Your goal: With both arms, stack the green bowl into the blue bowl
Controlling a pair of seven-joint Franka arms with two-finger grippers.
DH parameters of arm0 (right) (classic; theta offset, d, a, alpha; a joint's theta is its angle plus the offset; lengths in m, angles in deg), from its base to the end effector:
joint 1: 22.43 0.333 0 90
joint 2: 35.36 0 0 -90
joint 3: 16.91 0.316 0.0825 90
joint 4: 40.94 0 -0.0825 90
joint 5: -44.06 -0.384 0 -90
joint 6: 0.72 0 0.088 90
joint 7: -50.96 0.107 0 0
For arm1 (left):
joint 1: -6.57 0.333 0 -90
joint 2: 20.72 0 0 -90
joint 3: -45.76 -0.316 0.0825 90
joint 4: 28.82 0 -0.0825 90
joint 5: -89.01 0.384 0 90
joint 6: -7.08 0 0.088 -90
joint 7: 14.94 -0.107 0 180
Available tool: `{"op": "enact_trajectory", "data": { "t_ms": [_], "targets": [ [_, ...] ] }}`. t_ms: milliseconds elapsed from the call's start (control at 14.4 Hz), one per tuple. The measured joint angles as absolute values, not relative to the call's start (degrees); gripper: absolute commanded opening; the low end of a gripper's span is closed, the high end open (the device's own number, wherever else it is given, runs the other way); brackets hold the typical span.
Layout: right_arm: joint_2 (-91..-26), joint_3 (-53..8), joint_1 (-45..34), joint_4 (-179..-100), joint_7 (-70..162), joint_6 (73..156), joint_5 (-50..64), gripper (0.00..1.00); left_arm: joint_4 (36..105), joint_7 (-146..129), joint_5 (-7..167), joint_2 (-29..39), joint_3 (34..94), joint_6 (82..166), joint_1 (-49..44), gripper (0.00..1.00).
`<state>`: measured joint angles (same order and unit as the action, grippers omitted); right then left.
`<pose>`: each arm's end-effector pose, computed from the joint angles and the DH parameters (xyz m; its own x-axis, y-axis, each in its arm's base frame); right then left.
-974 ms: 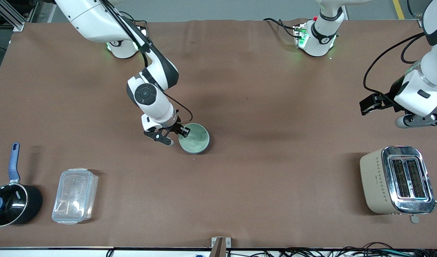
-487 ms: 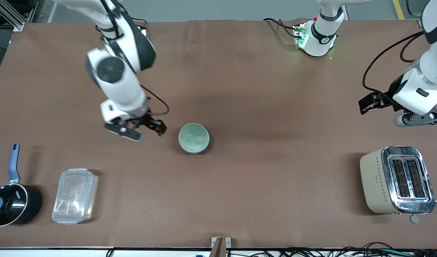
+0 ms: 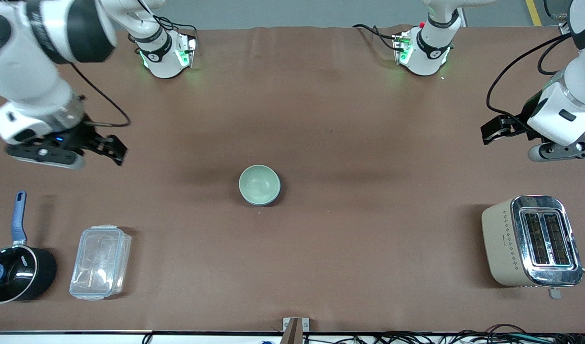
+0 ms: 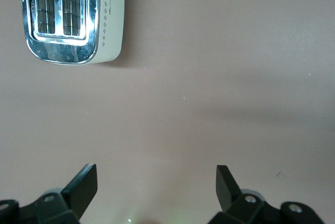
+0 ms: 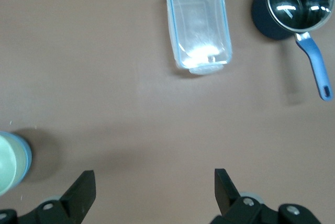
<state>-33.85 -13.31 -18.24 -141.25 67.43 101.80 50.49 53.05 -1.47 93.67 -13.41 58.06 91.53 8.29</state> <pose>0.5572 0.0670 0.5733 0.9877 -0.1256 0.0927 -0.1339 -0.9869 0.0897 0.5762 -0.0894 0.6117 0.9962 0.0578 -0.0646 0.0532 -0.9960 -0.0712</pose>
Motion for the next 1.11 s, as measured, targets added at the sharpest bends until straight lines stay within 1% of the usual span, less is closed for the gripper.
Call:
{"op": "enact_trajectory", "data": {
  "t_ms": [139, 209, 348, 835, 1113],
  "targets": [
    [-33.26, -16.44, -18.27, -135.05, 61.83, 93.34, 46.66, 1.00, 54.40, -1.47, 92.91, -14.43, 58.06, 92.34, 8.35, 1.00],
    [-33.15, -17.56, -18.27, -132.18, 59.87, 90.48, 45.83, 1.00, 54.90, -1.47, 92.65, -14.86, 58.06, 92.62, 8.36, 1.00],
    [-33.13, -18.36, -18.26, -128.95, 58.72, 87.84, 45.21, 1.00, 55.27, -1.47, 92.60, -15.42, 58.06, 92.86, 8.39, 1.00],
    [-34.04, -18.16, -17.80, -128.53, 58.31, 87.53, 45.17, 1.00, 55.33, -2.23, 90.88, -16.30, 58.02, 92.99, 10.02, 1.00],
    [-34.05, -18.16, -17.79, -128.50, 58.21, 87.50, 45.17, 1.00, 55.33, -8.06, 90.87, -16.50, 58.01, 93.00, 10.13, 1.00]
  ]
}}
